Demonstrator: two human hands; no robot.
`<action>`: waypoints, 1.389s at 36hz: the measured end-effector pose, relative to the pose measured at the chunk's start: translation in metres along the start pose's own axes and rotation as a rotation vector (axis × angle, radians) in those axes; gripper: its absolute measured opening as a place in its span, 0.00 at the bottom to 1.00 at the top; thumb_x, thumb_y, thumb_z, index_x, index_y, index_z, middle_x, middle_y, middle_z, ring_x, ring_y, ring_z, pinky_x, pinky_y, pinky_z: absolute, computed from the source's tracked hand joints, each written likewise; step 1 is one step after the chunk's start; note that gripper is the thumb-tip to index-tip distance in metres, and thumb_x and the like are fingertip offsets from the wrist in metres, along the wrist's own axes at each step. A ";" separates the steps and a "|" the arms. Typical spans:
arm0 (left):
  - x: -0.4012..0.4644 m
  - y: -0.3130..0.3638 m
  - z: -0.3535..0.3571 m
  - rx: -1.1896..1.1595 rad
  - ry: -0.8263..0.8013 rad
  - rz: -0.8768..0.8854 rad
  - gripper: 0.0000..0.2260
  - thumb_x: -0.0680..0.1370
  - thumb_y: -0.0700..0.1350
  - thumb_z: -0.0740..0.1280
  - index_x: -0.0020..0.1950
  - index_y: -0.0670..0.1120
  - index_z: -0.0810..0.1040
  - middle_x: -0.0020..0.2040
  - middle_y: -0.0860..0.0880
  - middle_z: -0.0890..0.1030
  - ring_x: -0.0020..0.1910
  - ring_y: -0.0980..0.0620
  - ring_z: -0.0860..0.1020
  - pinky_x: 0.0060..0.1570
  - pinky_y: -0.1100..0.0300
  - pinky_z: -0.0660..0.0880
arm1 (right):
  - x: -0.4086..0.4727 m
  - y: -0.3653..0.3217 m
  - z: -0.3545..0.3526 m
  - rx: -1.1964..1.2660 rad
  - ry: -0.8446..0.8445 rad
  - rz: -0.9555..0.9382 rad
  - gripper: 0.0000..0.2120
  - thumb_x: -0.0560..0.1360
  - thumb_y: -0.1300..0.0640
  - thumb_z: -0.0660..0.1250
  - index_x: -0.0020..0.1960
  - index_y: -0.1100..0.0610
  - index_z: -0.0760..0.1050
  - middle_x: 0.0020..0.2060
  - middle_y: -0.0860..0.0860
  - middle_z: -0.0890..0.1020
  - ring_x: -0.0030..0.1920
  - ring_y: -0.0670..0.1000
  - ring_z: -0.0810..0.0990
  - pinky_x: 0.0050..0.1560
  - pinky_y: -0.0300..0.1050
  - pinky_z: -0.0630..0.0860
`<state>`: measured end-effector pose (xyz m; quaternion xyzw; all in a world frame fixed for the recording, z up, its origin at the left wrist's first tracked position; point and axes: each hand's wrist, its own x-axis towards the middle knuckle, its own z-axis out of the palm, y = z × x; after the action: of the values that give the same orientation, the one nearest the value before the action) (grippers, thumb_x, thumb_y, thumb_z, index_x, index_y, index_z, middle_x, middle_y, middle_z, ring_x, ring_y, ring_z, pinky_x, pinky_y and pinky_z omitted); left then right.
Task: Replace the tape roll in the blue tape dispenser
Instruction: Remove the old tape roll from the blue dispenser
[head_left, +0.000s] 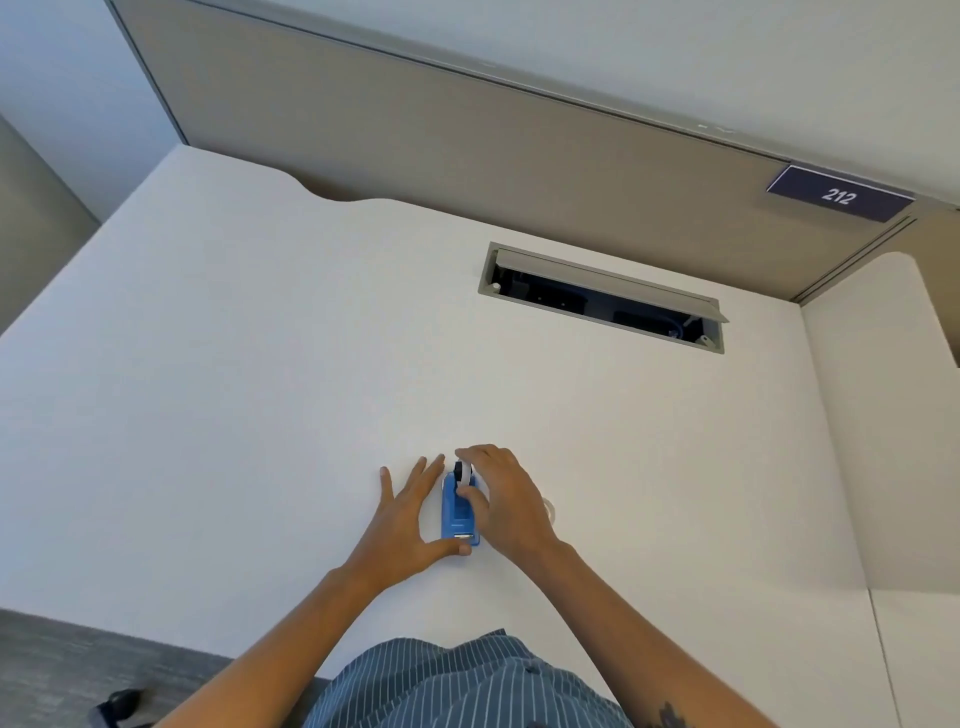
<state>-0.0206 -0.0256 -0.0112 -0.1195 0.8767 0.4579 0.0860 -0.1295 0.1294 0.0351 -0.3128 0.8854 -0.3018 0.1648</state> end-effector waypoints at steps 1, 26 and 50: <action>0.000 -0.001 0.000 -0.022 0.009 -0.003 0.52 0.67 0.77 0.69 0.81 0.63 0.43 0.82 0.66 0.48 0.76 0.76 0.33 0.80 0.45 0.29 | 0.000 -0.001 -0.001 0.012 0.008 0.002 0.20 0.81 0.61 0.70 0.72 0.55 0.76 0.67 0.50 0.80 0.68 0.52 0.77 0.68 0.46 0.76; -0.017 0.082 -0.019 -0.774 0.292 -0.237 0.10 0.83 0.46 0.68 0.61 0.50 0.85 0.52 0.52 0.89 0.52 0.51 0.87 0.58 0.55 0.82 | -0.031 -0.020 -0.024 0.555 0.115 0.114 0.20 0.80 0.66 0.71 0.68 0.49 0.79 0.61 0.43 0.83 0.62 0.47 0.83 0.58 0.40 0.82; -0.035 0.096 0.006 -0.867 0.290 -0.353 0.09 0.80 0.47 0.72 0.54 0.43 0.88 0.49 0.45 0.89 0.52 0.45 0.87 0.62 0.46 0.82 | -0.067 -0.014 -0.030 0.381 0.268 0.003 0.12 0.77 0.62 0.76 0.57 0.50 0.83 0.55 0.41 0.81 0.52 0.48 0.84 0.37 0.33 0.79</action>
<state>-0.0140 0.0371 0.0693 -0.3534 0.5748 0.7379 -0.0183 -0.0871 0.1771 0.0735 -0.2318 0.8267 -0.5022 0.1025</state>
